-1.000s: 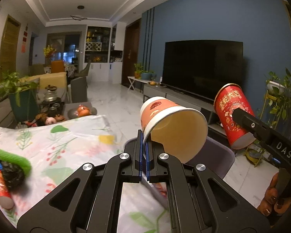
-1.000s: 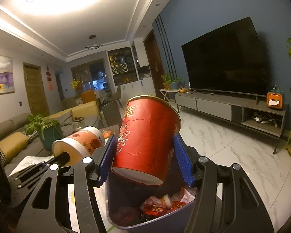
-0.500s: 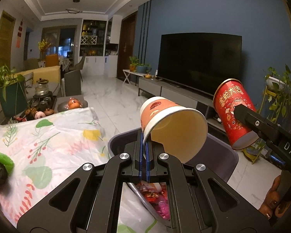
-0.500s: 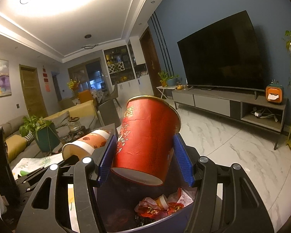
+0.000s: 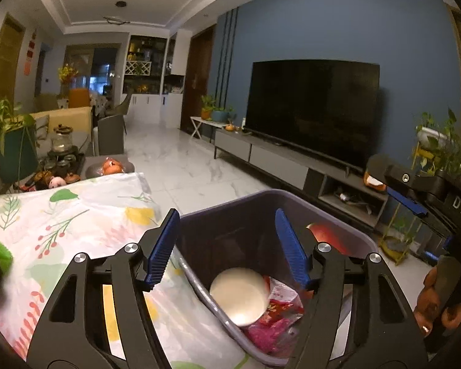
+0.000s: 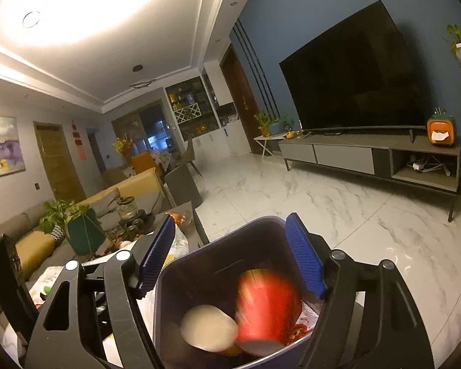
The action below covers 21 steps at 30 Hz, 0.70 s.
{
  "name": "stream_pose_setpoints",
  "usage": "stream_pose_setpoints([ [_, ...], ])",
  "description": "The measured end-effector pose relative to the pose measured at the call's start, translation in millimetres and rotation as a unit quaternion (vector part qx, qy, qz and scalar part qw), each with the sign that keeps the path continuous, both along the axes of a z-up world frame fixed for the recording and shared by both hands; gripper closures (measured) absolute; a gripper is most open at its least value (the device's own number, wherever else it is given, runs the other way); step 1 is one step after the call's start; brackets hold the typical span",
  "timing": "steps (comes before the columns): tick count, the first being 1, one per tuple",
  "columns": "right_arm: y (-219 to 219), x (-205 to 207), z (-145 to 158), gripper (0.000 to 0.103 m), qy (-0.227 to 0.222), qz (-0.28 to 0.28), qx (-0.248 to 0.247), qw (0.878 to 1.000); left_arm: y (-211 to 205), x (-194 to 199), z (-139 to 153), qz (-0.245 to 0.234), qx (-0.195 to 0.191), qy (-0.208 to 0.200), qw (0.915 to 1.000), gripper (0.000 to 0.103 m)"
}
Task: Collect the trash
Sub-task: 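Carry both cups over the grey bin and open both grippers, then move both grippers back to the red cup and black bag on the table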
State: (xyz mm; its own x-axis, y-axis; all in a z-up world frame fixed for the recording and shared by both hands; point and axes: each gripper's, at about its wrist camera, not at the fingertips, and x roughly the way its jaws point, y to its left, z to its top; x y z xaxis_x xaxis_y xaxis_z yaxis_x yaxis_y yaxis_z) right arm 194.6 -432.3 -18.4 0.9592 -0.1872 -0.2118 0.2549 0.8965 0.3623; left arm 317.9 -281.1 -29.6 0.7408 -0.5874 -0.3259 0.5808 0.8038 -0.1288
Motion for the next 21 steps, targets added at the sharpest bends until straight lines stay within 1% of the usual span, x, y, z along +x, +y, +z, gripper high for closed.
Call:
stream_pose_setpoints([
  [1,0,-2,1,0.03,-0.001,-0.001,-0.002,1.0,5,2,0,0.011,-0.001,0.005,0.9999,0.036],
  [2,1,-3,3,0.03,-0.001,-0.003,-0.007,1.0,8,2,1,0.017,-0.003,0.005,0.9998,0.031],
  [5,8,-9,8,0.03,0.0,-0.009,-0.025,1.0,21,-1,5,0.039,-0.008,0.0,0.9992,0.022],
  [6,11,-10,9,0.028,0.001,-0.01,-0.031,0.999,25,-3,6,0.046,-0.008,-0.003,0.9989,0.019],
  [10,24,-17,10,0.025,0.008,-0.016,-0.055,0.998,45,-15,11,0.07,-0.008,-0.008,0.9974,0.014],
  [12,33,-20,11,0.022,0.016,-0.02,-0.069,0.997,55,-21,12,0.078,-0.008,-0.01,0.9969,0.009],
  [15,47,-26,11,0.021,0.024,-0.026,-0.086,0.996,72,-33,11,0.096,-0.005,-0.014,0.9953,0.006],
  [18,59,-31,11,0.018,0.033,-0.03,-0.092,0.995,90,-50,9,0.115,0.0,-0.015,0.9933,0.006],
  [21,69,-35,10,0.018,0.046,-0.033,-0.098,0.994,113,-64,5,0.139,0.001,-0.01,0.9902,0.006],
])
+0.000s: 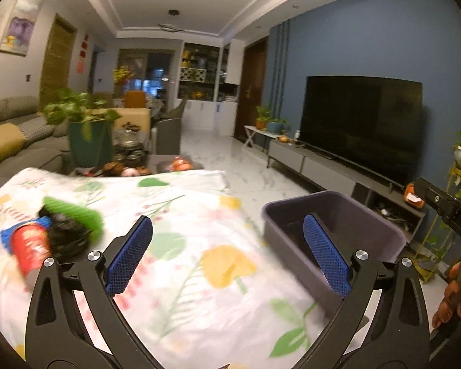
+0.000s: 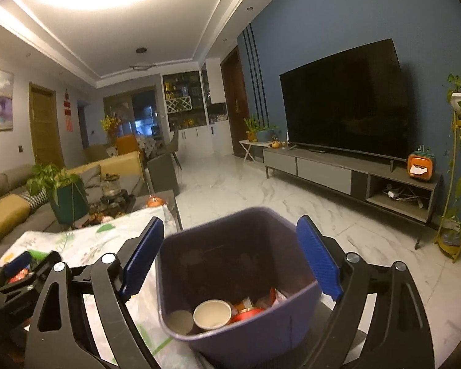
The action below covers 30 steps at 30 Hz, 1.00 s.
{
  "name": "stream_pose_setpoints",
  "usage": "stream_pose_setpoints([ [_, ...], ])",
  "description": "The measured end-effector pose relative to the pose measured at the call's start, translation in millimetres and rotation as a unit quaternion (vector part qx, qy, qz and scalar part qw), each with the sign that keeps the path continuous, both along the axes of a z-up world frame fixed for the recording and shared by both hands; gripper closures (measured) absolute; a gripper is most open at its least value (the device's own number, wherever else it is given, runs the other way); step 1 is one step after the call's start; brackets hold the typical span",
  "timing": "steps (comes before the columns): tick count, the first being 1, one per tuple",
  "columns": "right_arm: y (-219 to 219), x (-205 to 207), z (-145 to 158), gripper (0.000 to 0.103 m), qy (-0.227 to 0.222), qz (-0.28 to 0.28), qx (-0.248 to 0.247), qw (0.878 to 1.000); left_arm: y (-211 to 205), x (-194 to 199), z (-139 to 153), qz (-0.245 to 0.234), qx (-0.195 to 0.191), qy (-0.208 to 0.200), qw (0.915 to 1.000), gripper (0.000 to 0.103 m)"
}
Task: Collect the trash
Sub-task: 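Move both grippers back to the red cup and black bag on the table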
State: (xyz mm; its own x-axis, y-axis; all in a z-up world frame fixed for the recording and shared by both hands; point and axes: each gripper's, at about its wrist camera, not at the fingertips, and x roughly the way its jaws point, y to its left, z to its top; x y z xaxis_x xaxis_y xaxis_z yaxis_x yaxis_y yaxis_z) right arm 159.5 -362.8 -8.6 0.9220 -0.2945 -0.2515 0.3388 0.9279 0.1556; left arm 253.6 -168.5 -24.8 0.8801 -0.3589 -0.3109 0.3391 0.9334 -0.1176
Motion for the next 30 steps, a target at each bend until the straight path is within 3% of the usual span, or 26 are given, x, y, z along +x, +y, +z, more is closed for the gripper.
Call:
stream_pose_setpoints([
  [5,25,-6,-4,0.018,0.019,-0.007,-0.025,0.999,34,-22,-6,0.045,0.002,0.012,0.9989,0.006],
  [13,68,-14,-6,0.018,0.023,0.034,-0.032,0.999,90,-53,-5,0.104,0.011,0.006,0.9945,0.006],
  [30,140,-4,2,0.018,0.021,0.089,-0.045,0.995,172,-74,-3,0.165,-0.014,0.015,0.9861,0.006],
])
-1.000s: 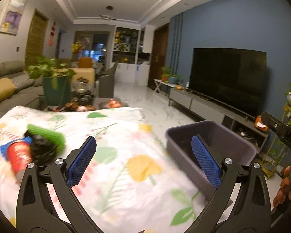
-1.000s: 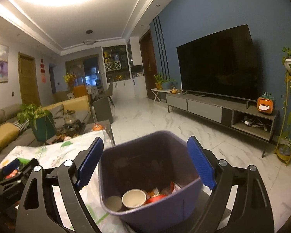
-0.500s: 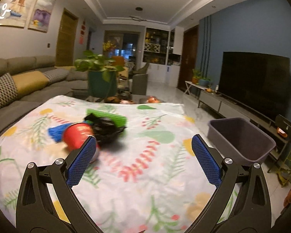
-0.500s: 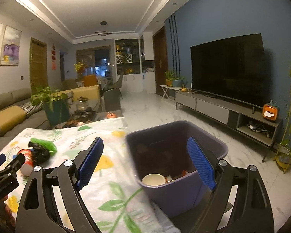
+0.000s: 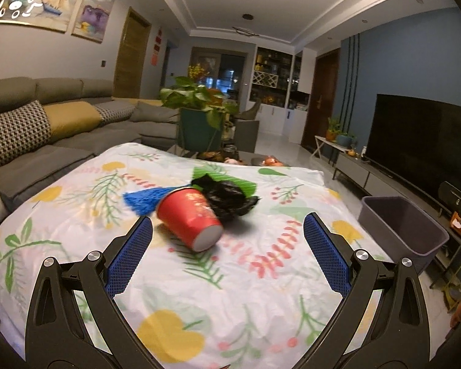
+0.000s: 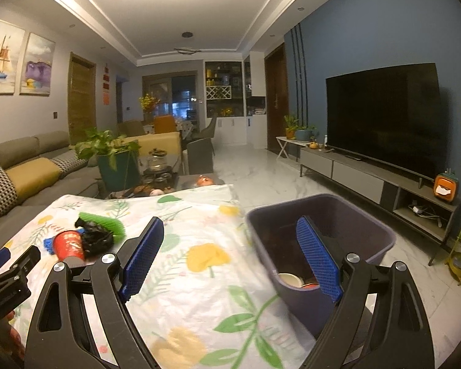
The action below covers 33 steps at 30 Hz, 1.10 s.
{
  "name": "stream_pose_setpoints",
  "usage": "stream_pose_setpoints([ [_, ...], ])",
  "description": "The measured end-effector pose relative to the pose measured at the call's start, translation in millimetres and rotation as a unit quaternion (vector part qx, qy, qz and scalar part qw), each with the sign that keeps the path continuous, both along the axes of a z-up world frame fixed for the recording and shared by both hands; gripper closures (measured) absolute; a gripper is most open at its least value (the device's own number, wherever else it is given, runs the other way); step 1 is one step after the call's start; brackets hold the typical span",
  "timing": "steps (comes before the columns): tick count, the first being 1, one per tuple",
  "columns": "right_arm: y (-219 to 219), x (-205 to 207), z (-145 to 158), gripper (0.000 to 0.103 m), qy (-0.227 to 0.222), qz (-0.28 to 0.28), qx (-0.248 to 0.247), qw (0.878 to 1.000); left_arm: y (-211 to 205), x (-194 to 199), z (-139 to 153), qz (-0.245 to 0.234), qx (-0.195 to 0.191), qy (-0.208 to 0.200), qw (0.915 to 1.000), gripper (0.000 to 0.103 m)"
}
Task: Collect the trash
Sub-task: 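Move both grippers back to the red cup and black bag on the table, then close the left gripper on the red paper cup and lift it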
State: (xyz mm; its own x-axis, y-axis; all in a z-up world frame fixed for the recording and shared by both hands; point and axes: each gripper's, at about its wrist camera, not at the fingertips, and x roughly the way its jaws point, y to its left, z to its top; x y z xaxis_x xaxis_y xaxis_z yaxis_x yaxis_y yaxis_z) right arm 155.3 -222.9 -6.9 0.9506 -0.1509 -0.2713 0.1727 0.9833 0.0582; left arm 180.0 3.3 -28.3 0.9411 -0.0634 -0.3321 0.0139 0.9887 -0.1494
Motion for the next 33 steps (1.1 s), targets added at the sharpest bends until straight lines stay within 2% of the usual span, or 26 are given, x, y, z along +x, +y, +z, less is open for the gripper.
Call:
stream_pose_setpoints([
  [13,58,37,-19,0.018,0.022,0.077,0.005,0.997,50,17,-20,0.047,-0.01,0.024,0.9986,0.006],
  [20,72,58,-27,0.018,0.024,0.093,0.007,0.995,45,79,-38,0.027,-0.038,0.071,0.9964,0.006],
  [25,71,71,-32,0.018,0.027,0.094,0.007,0.995,33,123,-51,0.028,-0.03,0.105,0.9936,0.007],
  [30,72,84,-36,0.018,0.03,0.097,0.006,0.995,34,145,-63,0.023,-0.035,0.142,0.9889,0.033],
  [33,77,90,-39,0.018,0.034,0.105,0.008,0.994,34,146,-66,0.014,-0.036,0.145,0.9886,0.039],
])
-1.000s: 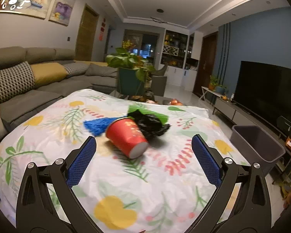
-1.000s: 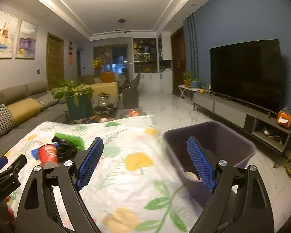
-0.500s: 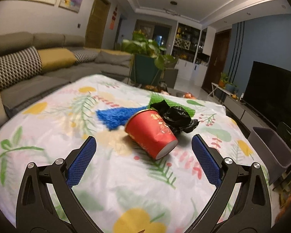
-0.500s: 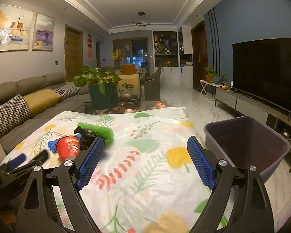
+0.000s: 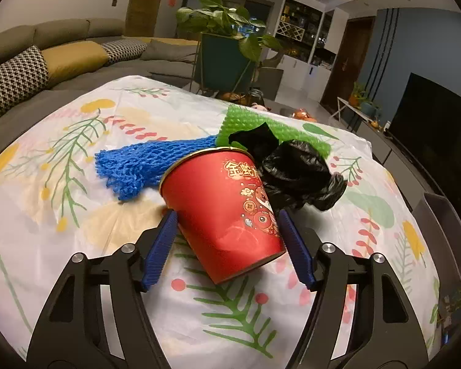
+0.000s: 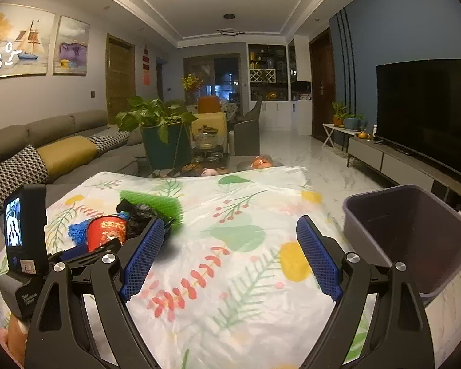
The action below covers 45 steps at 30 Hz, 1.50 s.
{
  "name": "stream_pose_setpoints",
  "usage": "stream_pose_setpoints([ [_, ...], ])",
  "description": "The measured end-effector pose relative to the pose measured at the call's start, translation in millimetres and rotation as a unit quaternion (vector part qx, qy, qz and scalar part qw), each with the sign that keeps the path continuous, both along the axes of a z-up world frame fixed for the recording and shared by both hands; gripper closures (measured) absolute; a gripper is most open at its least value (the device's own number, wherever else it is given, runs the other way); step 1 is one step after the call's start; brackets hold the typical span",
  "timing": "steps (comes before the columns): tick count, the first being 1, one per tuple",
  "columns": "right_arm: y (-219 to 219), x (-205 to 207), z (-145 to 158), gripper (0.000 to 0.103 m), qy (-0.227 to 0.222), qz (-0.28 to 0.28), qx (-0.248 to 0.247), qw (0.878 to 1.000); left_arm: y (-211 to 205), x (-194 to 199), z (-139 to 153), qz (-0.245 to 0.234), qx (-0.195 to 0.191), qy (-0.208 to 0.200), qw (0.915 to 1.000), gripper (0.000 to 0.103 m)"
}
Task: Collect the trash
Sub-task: 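Close the left gripper on the red paper cup and lift it, then close the right gripper on the black plastic bag while the left holds the cup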
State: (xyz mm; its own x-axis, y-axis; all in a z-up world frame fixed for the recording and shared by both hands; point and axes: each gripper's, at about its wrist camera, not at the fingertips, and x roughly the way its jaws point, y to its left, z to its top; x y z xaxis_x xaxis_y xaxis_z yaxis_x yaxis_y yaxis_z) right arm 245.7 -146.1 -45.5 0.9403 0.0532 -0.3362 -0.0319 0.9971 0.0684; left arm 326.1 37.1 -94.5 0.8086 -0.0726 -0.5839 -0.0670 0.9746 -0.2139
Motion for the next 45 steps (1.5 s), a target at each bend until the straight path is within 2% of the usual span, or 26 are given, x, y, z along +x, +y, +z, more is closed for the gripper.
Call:
stream_pose_setpoints([
  [3,7,7,-4,0.018,0.009,0.012,0.004,1.0,-2,-4,1,-0.01,0.007,-0.008,0.9999,0.047],
  [6,15,14,-6,0.018,0.014,0.022,0.002,1.0,2,-8,1,-0.016,-0.002,-0.012,0.9998,0.05],
  [9,22,21,-9,0.019,0.021,0.03,0.003,0.999,7,-9,0,-0.022,-0.005,-0.01,0.9997,0.05],
  [11,25,25,-10,0.019,0.025,0.034,0.005,0.999,8,-7,0,-0.026,-0.004,-0.007,0.9996,0.046],
  [13,27,30,-9,0.019,0.025,0.031,0.007,0.999,8,0,-3,-0.02,-0.005,0.009,0.9997,0.041],
  [15,27,33,-9,0.019,0.025,0.03,0.01,0.999,12,12,-12,-0.024,-0.019,0.043,0.9986,0.04],
  [17,28,36,-9,0.019,0.026,0.03,0.012,0.999,17,18,-18,-0.031,-0.039,0.051,0.9975,0.042],
  [18,28,38,-10,0.019,0.027,0.03,0.011,0.999,19,18,-17,-0.034,-0.047,0.045,0.9973,0.047],
  [20,29,42,-11,0.02,0.03,0.032,0.009,0.999,21,19,-18,-0.041,-0.056,0.041,0.9967,0.048],
  [22,34,50,-13,0.025,0.04,0.04,0.007,0.998,23,19,-21,-0.045,-0.064,0.037,0.9962,0.05],
  [25,42,65,-18,0.026,0.06,0.055,0.018,0.997,33,10,-17,-0.044,-0.091,0.019,0.9947,0.051],
  [29,55,88,-24,0.027,0.078,0.068,0.025,0.994,42,-15,0,-0.041,-0.082,-0.025,0.9955,0.051],
  [32,68,106,-31,0.033,0.091,0.079,0.028,0.992,54,-34,12,-0.029,-0.069,-0.053,0.9958,0.051],
  [35,79,118,-39,0.045,0.111,0.09,0.026,0.989,64,-47,21,-0.017,-0.061,-0.071,0.9955,0.051],
  [36,82,120,-42,0.059,0.118,0.092,0.023,0.988,66,-50,23,-0.014,-0.057,-0.076,0.9954,0.051],
  [37,86,121,-45,0.067,0.125,0.098,0.016,0.987,67,-53,26,-0.012,-0.05,-0.081,0.9954,0.051],
  [39,88,119,-47,0.094,0.13,0.112,0.013,0.985,68,-56,29,-0.013,-0.045,-0.086,0.9952,0.051],
  [41,86,114,-45,0.099,0.126,0.12,0.017,0.985,68,-58,31,-0.014,-0.047,-0.087,0.995,0.051],
  [45,76,86,-31,0.1,0.096,0.128,0.02,0.987,64,-61,35,-0.02,-0.042,-0.094,0.9945,0.051],
])
